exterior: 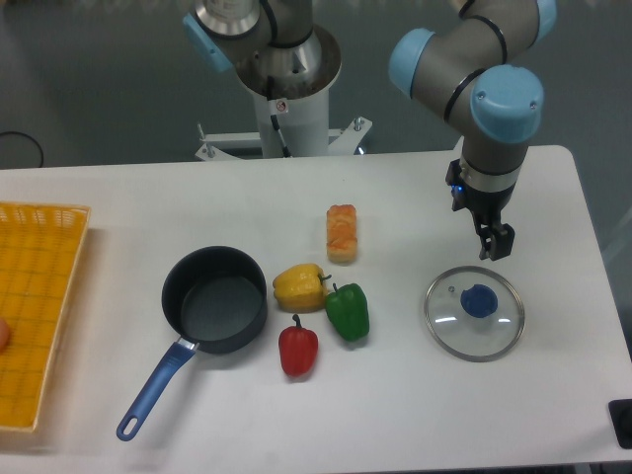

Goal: Pick up the green chilies
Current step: 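Move the gripper from above the glass lid toward the green bell pepper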

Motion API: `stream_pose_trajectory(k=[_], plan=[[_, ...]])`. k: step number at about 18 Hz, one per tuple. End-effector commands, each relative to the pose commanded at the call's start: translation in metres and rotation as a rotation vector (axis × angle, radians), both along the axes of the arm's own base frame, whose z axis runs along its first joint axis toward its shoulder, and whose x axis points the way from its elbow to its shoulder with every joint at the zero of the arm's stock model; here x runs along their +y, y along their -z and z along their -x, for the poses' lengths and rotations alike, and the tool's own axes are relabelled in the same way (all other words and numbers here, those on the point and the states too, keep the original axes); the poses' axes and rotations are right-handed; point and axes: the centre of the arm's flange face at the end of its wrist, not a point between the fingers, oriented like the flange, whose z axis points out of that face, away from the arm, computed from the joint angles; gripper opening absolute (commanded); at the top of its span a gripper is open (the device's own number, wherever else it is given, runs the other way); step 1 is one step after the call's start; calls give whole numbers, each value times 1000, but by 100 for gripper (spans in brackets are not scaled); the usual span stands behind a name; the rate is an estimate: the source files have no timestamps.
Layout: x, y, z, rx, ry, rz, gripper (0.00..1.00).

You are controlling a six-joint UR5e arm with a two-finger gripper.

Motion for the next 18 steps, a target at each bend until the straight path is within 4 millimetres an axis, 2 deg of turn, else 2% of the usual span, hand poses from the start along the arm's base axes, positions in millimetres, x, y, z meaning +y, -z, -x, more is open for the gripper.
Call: stream_pose_trajectory(k=[4,7,10,15,18], plan=[[5,0,-6,-3,0,-1,100],[24,-2,-22,1,-123,-19,100],[27,-1,-24,-15,-166,-50,100],[49,11,-41,-36,-357,-63,100],[65,27,-55,-55,-478,-62,100]])
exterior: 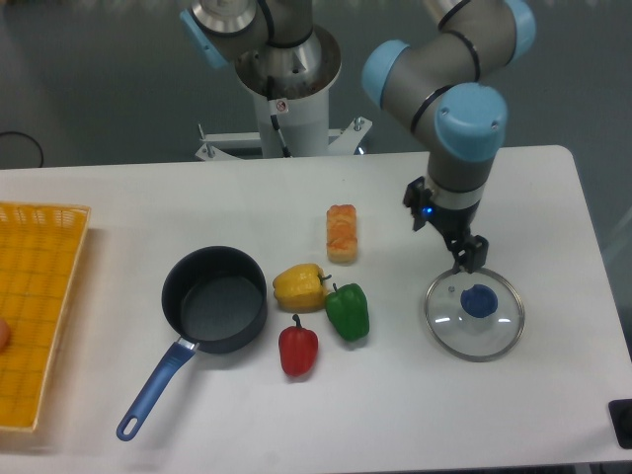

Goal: Pick up the green chilies
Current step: 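Move the gripper from above the glass lid toward the green bell pepper, then lower the gripper around the green bell pepper and close it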

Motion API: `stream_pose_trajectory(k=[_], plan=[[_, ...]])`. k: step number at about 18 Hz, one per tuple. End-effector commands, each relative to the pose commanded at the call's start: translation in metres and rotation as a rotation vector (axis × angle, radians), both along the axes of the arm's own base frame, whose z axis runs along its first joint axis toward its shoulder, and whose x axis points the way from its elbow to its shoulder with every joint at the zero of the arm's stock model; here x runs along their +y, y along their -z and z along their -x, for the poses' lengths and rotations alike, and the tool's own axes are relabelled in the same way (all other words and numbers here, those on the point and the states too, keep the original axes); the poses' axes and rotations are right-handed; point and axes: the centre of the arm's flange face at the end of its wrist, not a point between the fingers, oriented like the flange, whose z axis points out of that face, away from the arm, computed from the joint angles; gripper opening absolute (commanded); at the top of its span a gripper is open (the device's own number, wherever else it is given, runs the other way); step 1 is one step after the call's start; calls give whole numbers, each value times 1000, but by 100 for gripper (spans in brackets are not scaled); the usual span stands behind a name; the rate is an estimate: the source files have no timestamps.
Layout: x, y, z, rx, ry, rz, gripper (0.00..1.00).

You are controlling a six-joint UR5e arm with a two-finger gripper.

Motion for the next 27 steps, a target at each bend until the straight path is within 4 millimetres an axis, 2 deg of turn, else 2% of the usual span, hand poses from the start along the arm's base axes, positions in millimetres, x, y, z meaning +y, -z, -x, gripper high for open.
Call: stream_pose_trajectory(k=[3,7,10,13,19,27], plan=[[18,21,-9,-42,-79,-29,100],[15,39,-20,-78,-296,-5,100],[18,39,-24,-83,-370,-4,100],[31,39,-36,-84,-509,-1,100],[52,38,-41,-86,-649,-46,100],[72,58,-49,-93,-736,-54,100]])
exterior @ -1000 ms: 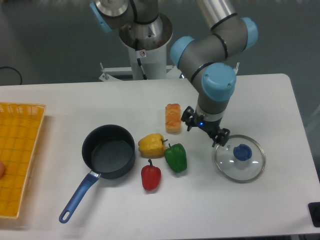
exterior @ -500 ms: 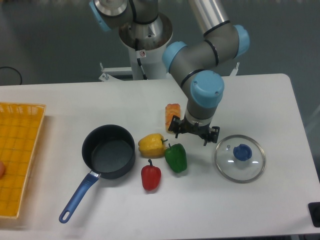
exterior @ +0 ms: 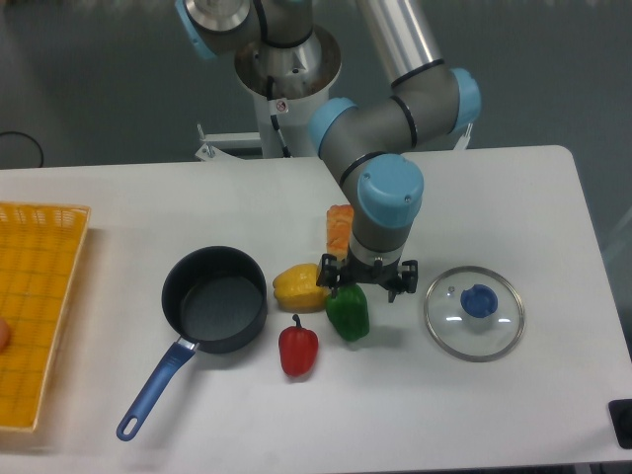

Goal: Pick up the green chilies
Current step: 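Lower the gripper around the green bell pepper and close it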

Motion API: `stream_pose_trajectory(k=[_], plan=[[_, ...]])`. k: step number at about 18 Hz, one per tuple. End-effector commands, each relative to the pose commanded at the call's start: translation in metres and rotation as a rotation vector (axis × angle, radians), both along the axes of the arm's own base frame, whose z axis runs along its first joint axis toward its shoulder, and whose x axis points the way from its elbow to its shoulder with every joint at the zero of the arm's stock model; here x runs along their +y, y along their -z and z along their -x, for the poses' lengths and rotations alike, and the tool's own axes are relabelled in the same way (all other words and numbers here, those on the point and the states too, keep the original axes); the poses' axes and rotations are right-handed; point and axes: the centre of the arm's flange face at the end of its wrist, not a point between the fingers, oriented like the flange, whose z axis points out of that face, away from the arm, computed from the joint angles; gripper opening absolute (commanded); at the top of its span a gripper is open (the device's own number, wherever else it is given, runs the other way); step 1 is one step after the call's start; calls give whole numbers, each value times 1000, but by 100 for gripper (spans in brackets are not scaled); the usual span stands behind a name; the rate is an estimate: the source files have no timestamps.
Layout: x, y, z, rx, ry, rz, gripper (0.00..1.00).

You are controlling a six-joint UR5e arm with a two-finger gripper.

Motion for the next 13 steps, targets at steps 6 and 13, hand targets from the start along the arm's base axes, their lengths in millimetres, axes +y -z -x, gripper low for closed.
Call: stream_pose_trajectory(k=[6,13], plan=[[7,8,-6,-9,-32,12,100],[11,24,-4,-8,-31,17,100]])
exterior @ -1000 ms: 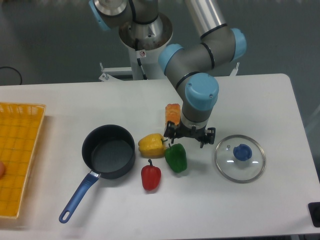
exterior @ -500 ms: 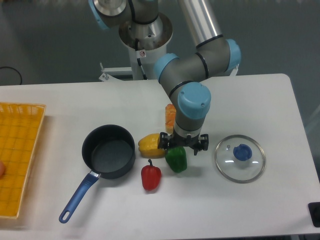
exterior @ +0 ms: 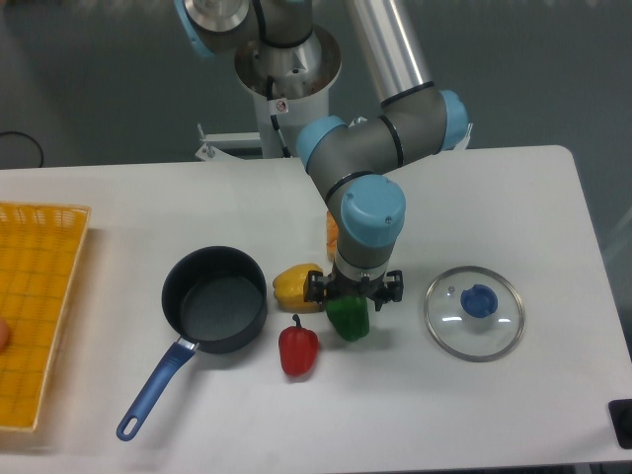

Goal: Pick up the green chilies
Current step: 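Lower the gripper around the green bell pepper and close it, then hold the green bell pepper in the closed gripper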

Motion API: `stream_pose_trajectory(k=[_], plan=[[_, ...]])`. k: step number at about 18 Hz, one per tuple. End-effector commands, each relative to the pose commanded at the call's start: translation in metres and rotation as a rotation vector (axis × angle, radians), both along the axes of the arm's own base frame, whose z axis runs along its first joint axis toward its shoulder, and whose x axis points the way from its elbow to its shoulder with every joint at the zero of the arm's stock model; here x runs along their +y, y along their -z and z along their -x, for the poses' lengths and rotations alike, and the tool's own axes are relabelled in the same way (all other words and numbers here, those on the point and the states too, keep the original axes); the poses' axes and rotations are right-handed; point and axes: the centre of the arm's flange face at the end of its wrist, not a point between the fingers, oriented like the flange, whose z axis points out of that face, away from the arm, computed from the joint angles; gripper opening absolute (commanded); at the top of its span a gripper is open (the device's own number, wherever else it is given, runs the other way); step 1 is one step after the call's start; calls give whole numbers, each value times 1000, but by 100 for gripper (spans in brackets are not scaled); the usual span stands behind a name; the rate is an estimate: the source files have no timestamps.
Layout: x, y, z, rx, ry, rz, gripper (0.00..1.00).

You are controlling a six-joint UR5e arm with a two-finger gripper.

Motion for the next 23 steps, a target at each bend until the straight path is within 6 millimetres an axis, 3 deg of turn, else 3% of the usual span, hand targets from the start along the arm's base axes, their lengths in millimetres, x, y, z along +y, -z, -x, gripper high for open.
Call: stream_pose_trajectory(k=[15,16,20,23], plan=[[0,26,5,2,-36,61,100],[0,27,5,2,-36,61,98],[5,32,5,20,-23,80,74],[6,36,6,33,-22,96,71]])
